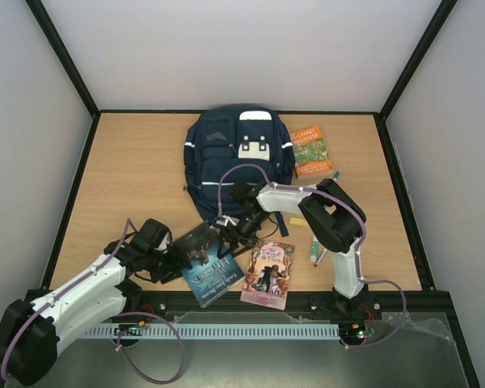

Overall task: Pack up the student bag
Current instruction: Pick up the book from the center of the board.

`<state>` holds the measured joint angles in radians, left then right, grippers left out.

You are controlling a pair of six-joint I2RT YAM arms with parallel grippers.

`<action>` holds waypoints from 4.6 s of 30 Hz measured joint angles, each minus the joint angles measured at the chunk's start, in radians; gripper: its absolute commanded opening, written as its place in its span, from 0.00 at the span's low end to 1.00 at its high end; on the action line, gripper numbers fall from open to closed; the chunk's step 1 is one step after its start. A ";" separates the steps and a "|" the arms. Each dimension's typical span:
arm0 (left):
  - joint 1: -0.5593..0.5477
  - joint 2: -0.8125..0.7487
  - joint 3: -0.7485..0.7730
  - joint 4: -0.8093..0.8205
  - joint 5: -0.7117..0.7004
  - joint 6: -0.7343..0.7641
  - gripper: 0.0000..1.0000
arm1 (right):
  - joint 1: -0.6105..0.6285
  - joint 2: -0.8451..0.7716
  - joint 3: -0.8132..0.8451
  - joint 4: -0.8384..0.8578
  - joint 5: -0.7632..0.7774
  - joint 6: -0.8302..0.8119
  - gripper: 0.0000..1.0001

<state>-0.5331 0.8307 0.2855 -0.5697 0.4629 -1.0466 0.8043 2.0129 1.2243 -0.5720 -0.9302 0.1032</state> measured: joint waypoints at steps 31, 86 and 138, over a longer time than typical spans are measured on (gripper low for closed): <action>-0.012 -0.189 -0.045 0.019 -0.031 -0.127 0.56 | 0.025 -0.072 0.093 -0.055 0.021 0.108 0.59; -0.012 0.027 0.734 -0.076 -0.165 0.586 0.99 | -0.104 -0.505 0.282 -0.298 0.453 -0.435 0.01; -0.086 0.170 0.530 0.324 0.503 1.150 0.02 | -0.072 -0.573 0.372 -0.724 0.494 -0.892 0.16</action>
<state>-0.6189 1.0004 0.8158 -0.2455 0.9657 0.1032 0.7326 1.4403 1.5959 -1.2961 -0.4366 -0.7887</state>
